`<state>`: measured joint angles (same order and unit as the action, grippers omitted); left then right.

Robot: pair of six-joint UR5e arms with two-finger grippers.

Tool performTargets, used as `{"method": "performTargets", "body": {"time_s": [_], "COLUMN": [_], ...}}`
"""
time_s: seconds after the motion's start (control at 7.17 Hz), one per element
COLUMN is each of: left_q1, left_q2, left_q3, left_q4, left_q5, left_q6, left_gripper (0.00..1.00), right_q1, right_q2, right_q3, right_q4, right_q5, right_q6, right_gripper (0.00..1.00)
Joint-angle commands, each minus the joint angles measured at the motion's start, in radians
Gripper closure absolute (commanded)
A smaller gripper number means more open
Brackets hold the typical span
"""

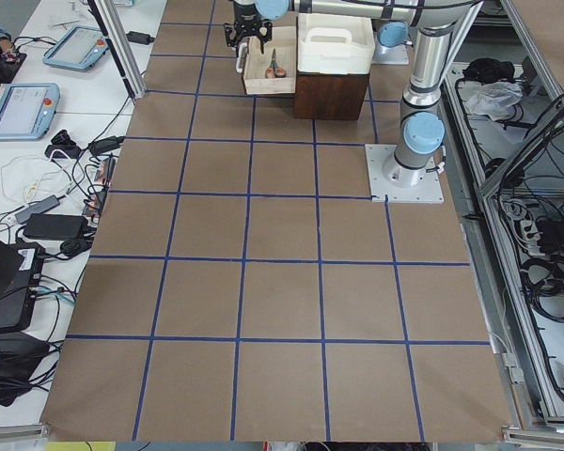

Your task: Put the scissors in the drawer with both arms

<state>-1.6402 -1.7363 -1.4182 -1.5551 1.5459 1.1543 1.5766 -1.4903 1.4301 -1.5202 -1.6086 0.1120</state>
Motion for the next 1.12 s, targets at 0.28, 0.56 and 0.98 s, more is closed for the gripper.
{"method": "performTargets", "body": {"time_s": [0.28,0.56,0.98], "left_q1": [0.163,0.148,0.09], "left_q2": [0.116,0.106,0.13], "left_q3": [-0.027,-0.069,-0.084], "left_q4": [-0.068,-0.005,-0.014], "left_q5": [-0.018,-0.02,-0.021], "left_q6": [-0.303,-0.617,-1.194], "left_gripper": [0.04,0.0,0.0], "right_q1": [0.033,0.031,0.031], "right_q2": [-0.002,-0.004,-0.005], "right_q3": [0.001,0.001,0.001], "right_q4": [0.041,0.089,0.086], "right_q5": [0.015,0.028,0.035], "right_q6": [-0.092,-0.141,-0.144], "right_gripper": [0.0,0.0,0.0]}}
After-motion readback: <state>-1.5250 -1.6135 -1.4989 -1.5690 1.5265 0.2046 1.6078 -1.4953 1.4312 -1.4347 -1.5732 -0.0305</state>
